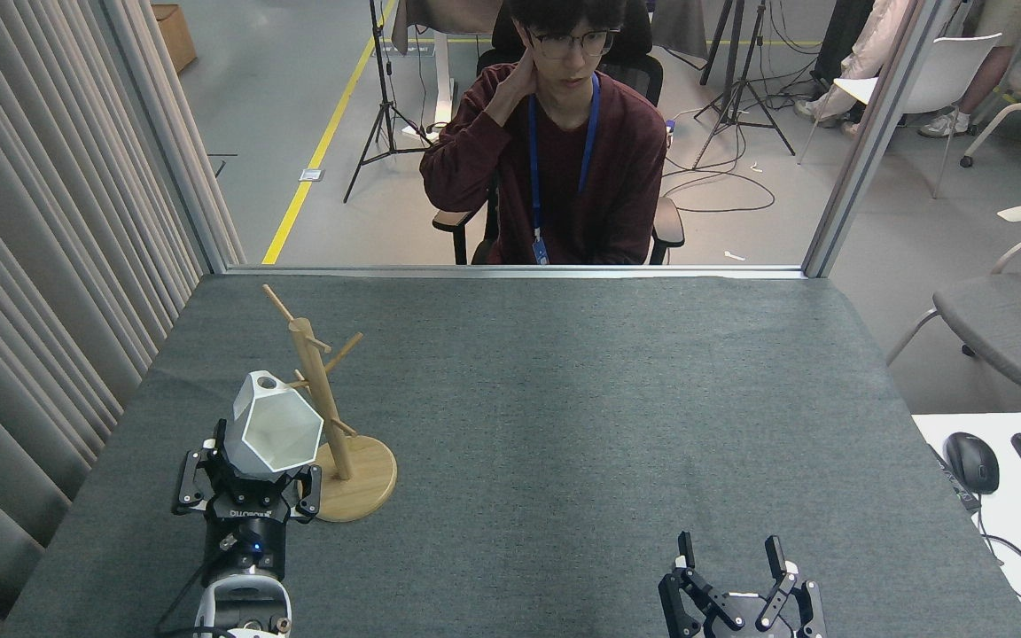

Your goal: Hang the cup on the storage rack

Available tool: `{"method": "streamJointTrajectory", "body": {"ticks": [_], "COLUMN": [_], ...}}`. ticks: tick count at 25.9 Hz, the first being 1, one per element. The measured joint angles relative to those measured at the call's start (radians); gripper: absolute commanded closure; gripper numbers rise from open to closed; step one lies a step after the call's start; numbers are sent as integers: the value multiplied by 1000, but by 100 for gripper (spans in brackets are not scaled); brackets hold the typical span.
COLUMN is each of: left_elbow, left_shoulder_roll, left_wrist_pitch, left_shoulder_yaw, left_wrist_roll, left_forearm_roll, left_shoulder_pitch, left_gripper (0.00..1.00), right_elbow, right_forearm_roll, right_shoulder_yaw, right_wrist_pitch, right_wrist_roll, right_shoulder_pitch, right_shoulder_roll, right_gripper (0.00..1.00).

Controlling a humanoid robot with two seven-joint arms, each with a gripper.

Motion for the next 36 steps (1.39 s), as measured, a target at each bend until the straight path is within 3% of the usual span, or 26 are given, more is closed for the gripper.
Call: {"method": "streamJointTrajectory", "body": {"ticks": [2, 3, 5, 14, 24, 32, 36], "left_elbow": [31, 46, 65, 82, 35, -191, -313], "left_shoulder_roll": [-7, -10, -14, -24, -20, 10, 21], "left_wrist_pitch": [9, 14, 18, 18, -10, -267, -342], "left_shoulder_yaw": [0, 0, 0, 0, 0, 9, 10], "left_wrist_roll": [0, 0, 0, 0, -1, -7, -13], "left_forearm_roll": [-24, -32, -40, -28, 54, 385, 472], "left_shoulder_pitch": [-12, -20, -34, -50, 71, 239, 323], "left_gripper": [61, 50, 0, 0, 0, 0, 0], "right_elbow": [0, 0, 0, 0, -4, -19, -23], "right_forearm_roll": [0, 0, 0, 0, 0, 0, 1], "right_shoulder_yaw": [0, 0, -1, -3, -3, -3, -3], "right_wrist_pitch": [0, -1, -2, -2, -2, -9, -10], "right_wrist_roll": [0, 2, 3, 7, 4, 3, 3], "right_shoulder_pitch": [0, -1, 0, 1, 1, 8, 9], "right_shoulder_roll": [0, -1, -2, -5, -4, -14, -33], "right_gripper": [1, 1, 1, 1, 1, 1, 1]}}
